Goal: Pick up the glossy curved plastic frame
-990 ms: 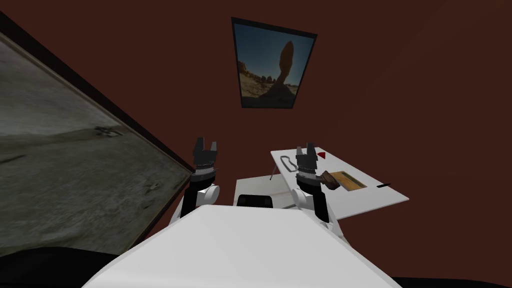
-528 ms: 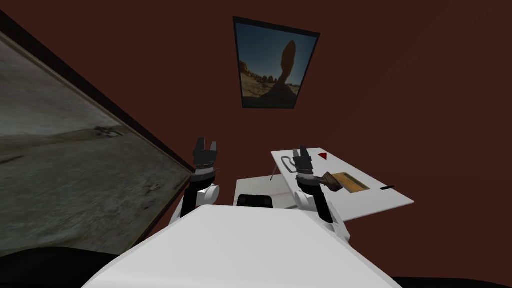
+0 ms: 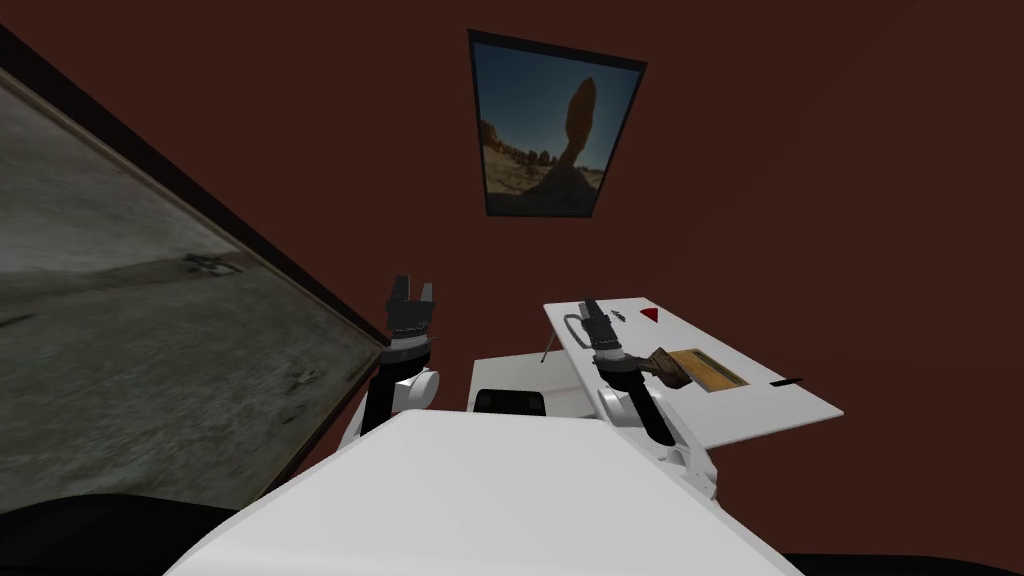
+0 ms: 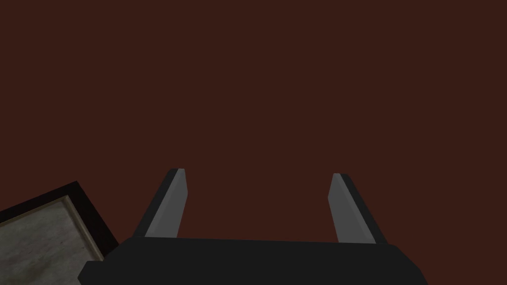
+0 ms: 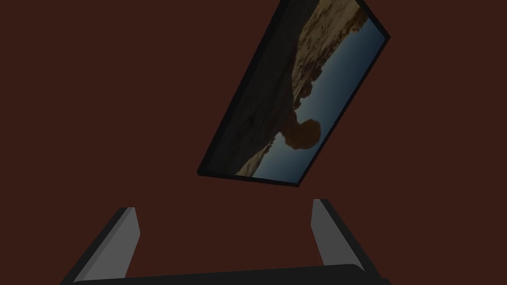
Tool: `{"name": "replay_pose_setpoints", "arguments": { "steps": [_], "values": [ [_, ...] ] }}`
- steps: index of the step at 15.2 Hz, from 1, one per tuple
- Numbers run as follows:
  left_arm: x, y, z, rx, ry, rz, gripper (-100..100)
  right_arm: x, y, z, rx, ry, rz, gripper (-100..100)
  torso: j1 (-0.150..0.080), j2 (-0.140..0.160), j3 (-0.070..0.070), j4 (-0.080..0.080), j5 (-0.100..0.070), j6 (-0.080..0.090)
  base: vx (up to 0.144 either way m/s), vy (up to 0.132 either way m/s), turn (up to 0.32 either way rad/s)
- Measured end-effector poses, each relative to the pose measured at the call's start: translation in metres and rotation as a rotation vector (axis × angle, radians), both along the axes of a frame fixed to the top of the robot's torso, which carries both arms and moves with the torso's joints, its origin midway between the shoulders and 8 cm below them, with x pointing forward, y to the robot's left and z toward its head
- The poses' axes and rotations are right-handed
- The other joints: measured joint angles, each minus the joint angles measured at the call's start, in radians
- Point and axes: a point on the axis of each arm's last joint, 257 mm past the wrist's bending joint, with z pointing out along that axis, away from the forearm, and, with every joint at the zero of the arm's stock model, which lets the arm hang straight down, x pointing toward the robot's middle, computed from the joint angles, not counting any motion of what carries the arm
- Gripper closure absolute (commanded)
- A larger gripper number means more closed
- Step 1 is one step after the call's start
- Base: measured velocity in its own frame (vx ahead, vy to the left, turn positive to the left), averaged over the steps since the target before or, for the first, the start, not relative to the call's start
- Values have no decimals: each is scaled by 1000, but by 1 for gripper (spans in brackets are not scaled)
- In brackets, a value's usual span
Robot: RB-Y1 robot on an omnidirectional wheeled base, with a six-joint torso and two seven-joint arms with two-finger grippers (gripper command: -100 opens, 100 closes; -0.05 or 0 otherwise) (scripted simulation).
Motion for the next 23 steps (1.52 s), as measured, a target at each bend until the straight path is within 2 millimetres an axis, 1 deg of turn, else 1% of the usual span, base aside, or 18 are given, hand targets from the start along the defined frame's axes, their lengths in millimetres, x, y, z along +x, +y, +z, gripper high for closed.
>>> {"name": "replay_pose_setpoints", "arguments": {
  "steps": [4,6,9,15,16,19,23],
  "values": [
    [0,0,0,0,0,0,0,3,2,-18,-84,55,30,-100,0,0,0,0,0,0,18,-3,25],
    [0,0,0,0,0,0,0,4,3,-33,-134,94,45,-100,0,0,0,0,0,0,18,-7,21],
    [0,0,0,0,0,0,0,7,6,-47,-199,135,66,-100,0,0,0,0,0,0,16,-5,27],
    [0,0,0,0,0,0,0,5,0,-81,-325,221,101,-100,0,0,0,0,0,0,17,-6,26],
    [0,0,0,0,0,0,0,5,-1,-84,-343,230,107,-100,0,0,0,0,0,0,17,-8,44],
    [0,0,0,0,0,0,0,5,-5,-100,-411,274,124,-100,0,0,0,0,0,0,19,-8,31],
    [0,0,0,0,0,0,0,1,-12,-124,-505,335,144,-100,0,0,0,0,0,0,19,-9,33]
  ]
}}
